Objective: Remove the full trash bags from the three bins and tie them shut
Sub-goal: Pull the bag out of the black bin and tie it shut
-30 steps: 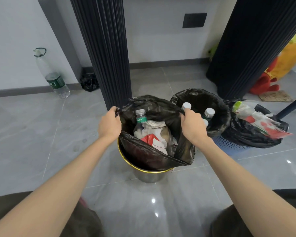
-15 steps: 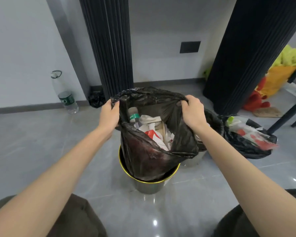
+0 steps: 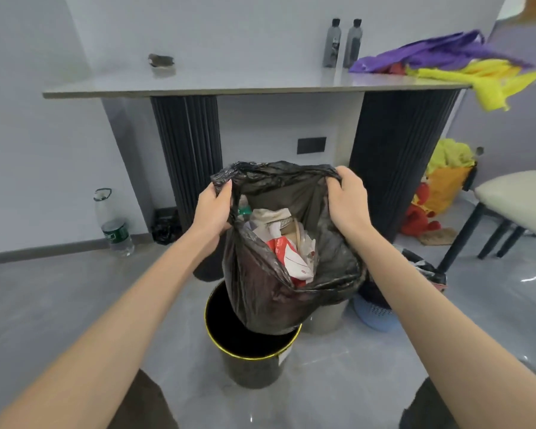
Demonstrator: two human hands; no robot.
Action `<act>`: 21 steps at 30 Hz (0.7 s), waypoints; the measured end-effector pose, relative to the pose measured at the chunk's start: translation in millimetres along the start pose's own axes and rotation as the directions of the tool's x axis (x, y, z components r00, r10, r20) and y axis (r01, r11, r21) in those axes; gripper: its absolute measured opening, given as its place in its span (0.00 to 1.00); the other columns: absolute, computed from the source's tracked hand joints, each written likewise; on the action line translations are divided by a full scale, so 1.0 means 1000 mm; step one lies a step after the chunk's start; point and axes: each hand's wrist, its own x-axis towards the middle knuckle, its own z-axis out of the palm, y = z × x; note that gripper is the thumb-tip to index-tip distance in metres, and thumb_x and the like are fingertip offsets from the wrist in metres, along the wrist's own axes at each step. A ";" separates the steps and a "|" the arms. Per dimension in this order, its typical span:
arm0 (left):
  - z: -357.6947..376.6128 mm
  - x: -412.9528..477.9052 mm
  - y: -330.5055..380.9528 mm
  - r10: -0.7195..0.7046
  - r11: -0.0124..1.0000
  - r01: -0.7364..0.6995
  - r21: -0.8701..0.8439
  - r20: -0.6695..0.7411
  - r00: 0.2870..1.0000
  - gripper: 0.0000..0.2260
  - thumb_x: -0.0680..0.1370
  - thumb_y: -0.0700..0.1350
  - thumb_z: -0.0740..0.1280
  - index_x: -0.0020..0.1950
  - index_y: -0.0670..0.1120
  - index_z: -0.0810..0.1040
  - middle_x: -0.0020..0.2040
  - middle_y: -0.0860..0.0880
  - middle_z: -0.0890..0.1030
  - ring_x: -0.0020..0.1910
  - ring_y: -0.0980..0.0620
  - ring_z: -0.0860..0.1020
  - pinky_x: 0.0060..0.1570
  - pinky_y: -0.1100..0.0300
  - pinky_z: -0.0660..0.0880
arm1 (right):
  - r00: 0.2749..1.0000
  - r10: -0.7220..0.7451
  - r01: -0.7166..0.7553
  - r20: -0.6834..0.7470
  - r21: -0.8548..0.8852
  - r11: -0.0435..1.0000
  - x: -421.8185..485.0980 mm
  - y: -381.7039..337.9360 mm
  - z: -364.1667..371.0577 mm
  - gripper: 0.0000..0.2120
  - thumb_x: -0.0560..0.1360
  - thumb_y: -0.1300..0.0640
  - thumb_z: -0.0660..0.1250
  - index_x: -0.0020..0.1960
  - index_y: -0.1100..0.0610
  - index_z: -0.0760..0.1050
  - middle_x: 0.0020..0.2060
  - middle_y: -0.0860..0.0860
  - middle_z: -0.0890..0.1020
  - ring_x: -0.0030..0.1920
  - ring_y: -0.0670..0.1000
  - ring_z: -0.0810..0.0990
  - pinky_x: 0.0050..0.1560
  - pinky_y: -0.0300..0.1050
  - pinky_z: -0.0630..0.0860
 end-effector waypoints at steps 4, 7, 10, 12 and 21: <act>0.028 -0.020 0.021 0.008 0.999 -0.011 0.034 0.091 0.996 0.10 0.82 0.50 0.56 0.56 0.49 0.74 0.39 0.54 0.76 0.37 0.56 0.76 0.25 0.68 0.69 | 0.998 -0.007 0.007 -0.055 -0.004 1.000 -0.007 -0.009 -0.040 0.10 0.80 0.62 0.54 0.45 0.61 0.73 0.35 0.46 0.74 0.35 0.41 0.70 0.34 0.25 0.66; 0.054 -0.035 0.027 -0.010 0.999 0.001 0.054 0.172 0.985 0.10 0.81 0.50 0.57 0.55 0.49 0.75 0.43 0.53 0.79 0.41 0.55 0.78 0.30 0.65 0.72 | 0.997 -0.020 0.017 -0.074 -0.045 0.999 -0.016 -0.008 -0.068 0.10 0.80 0.62 0.54 0.45 0.59 0.72 0.35 0.44 0.73 0.36 0.40 0.71 0.35 0.23 0.66; 0.081 -0.050 0.018 -0.019 0.996 -0.003 0.090 0.240 0.971 0.09 0.81 0.50 0.57 0.47 0.49 0.74 0.44 0.49 0.78 0.44 0.51 0.77 0.41 0.58 0.73 | 0.998 -0.002 -0.005 -0.066 -0.107 0.994 -0.030 0.004 -0.091 0.10 0.80 0.61 0.54 0.46 0.61 0.72 0.35 0.46 0.74 0.36 0.41 0.71 0.35 0.27 0.67; 0.097 -0.060 0.007 -0.042 0.995 0.015 0.099 0.279 0.959 0.11 0.81 0.50 0.58 0.41 0.50 0.72 0.38 0.49 0.74 0.39 0.51 0.73 0.37 0.58 0.70 | 0.997 0.041 -0.049 -0.059 -0.145 0.988 -0.041 0.017 -0.102 0.11 0.81 0.60 0.54 0.48 0.63 0.73 0.37 0.49 0.75 0.37 0.45 0.71 0.35 0.31 0.66; 0.143 -0.104 -0.079 -0.233 0.961 0.139 0.238 0.431 0.872 0.10 0.81 0.49 0.57 0.54 0.47 0.76 0.44 0.50 0.77 0.43 0.53 0.76 0.46 0.56 0.74 | 0.974 0.226 -0.205 0.032 -0.315 0.927 -0.099 0.096 -0.124 0.09 0.79 0.64 0.54 0.49 0.64 0.73 0.43 0.54 0.77 0.44 0.52 0.73 0.38 0.44 0.63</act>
